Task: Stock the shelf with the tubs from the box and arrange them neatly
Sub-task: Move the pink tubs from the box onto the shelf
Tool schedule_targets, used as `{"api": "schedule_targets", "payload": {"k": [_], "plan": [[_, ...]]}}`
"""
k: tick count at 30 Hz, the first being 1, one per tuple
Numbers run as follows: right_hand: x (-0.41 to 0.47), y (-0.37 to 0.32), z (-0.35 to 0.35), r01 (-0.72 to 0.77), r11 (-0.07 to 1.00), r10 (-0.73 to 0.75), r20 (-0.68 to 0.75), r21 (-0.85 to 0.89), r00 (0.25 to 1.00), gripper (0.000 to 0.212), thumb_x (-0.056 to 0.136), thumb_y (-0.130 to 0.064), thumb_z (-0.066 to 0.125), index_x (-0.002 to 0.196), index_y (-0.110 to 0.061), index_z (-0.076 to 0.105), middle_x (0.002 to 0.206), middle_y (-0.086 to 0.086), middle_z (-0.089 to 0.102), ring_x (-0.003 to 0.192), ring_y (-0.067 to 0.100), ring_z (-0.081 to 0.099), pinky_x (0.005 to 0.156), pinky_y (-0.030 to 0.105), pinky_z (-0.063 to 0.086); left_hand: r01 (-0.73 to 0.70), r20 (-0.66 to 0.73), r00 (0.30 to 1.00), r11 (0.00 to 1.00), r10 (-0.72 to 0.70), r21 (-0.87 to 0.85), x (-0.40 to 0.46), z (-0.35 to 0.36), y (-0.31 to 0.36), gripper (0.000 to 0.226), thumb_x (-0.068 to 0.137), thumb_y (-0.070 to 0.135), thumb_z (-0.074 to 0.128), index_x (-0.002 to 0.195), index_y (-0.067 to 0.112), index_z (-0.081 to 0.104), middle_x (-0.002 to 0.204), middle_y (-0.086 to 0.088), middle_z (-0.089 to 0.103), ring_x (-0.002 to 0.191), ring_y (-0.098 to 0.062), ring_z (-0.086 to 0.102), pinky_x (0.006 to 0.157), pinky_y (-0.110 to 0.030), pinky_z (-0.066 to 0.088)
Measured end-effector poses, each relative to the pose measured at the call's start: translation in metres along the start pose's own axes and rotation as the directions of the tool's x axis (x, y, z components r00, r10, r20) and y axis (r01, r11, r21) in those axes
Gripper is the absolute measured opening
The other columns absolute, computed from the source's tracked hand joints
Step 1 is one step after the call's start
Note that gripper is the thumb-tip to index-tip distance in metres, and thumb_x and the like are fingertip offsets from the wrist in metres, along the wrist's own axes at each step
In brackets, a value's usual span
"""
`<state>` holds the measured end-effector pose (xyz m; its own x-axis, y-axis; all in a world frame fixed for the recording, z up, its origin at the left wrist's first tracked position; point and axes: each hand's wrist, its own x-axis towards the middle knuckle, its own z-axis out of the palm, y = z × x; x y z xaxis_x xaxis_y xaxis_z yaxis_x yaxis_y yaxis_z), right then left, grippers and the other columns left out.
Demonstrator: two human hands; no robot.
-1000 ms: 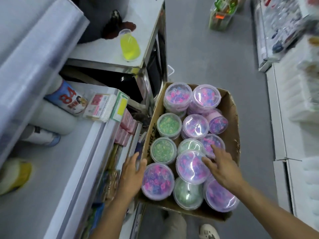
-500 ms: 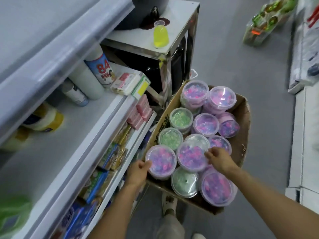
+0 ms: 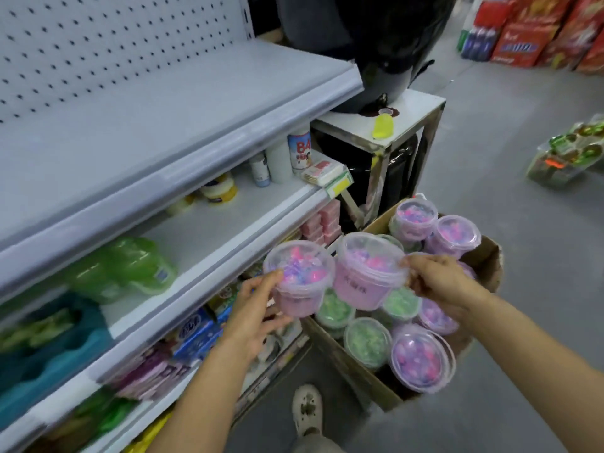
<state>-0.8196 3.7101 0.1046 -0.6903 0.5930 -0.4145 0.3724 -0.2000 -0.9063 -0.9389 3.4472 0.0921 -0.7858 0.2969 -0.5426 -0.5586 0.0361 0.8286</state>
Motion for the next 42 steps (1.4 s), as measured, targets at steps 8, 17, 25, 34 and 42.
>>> {"api": "schedule_targets", "payload": {"k": [8,17,25,34,42], "plan": [[-0.058,-0.1,0.08,0.167,0.985,-0.151,0.267,-0.041,0.952,0.028,0.088,-0.012,0.059,0.06,-0.007,0.056,0.042,0.004,0.05,0.035,0.011,0.04,0.038,0.017,0.032,-0.238,-0.116,0.965,0.971,0.235,-0.016,-0.107,-0.079,0.077,0.034,0.084,0.051,0.06,0.105,0.025,0.062,0.102,-0.014,0.066,0.084,-0.027,0.068,0.06,-0.034,0.058],[-0.131,-0.183,0.228,0.316,0.949,-0.277,0.519,0.015,0.809,0.014,0.086,-0.007,0.058,0.073,-0.006,0.062,0.046,0.001,0.047,0.043,0.012,0.041,0.047,0.023,0.03,-0.509,-0.321,0.824,0.858,0.467,-0.059,-0.214,-0.22,0.136,0.043,0.077,0.061,0.063,0.109,0.033,0.06,0.115,-0.01,0.061,0.095,-0.029,0.069,0.07,-0.039,0.06],[-0.209,-0.22,0.425,0.459,0.888,-0.362,0.62,0.003,0.696,0.018,0.085,-0.013,0.06,0.087,0.004,0.067,0.047,0.003,0.054,0.049,0.015,0.041,0.047,0.024,0.035,-0.546,-0.553,0.695,0.838,0.461,0.013,-0.273,-0.403,0.178,0.032,0.085,0.054,0.058,0.105,0.029,0.056,0.112,-0.009,0.053,0.094,-0.035,0.063,0.065,-0.039,0.059],[-0.276,-0.201,0.609,0.585,0.783,-0.313,0.679,-0.211,0.664,0.019,0.085,-0.014,0.055,0.079,0.003,0.063,0.052,0.008,0.054,0.047,0.017,0.04,0.049,0.026,0.032,-0.543,-0.664,0.625,0.84,0.411,0.009,-0.308,-0.563,0.194,0.046,0.088,0.051,0.055,0.125,0.023,0.051,0.114,-0.009,0.052,0.094,-0.036,0.064,0.06,-0.036,0.06],[-0.319,-0.176,0.631,0.876,0.422,-0.466,0.774,-0.231,0.429,0.053,0.08,-0.071,0.049,0.127,-0.047,0.042,0.101,0.004,0.055,0.081,0.021,0.061,0.066,0.031,0.051,-0.58,-0.698,0.606,0.812,0.383,-0.058,-0.324,-0.639,0.186,0.052,0.085,0.053,0.058,0.126,0.022,0.053,0.124,-0.012,0.049,0.098,-0.035,0.063,0.061,-0.037,0.058]]}}
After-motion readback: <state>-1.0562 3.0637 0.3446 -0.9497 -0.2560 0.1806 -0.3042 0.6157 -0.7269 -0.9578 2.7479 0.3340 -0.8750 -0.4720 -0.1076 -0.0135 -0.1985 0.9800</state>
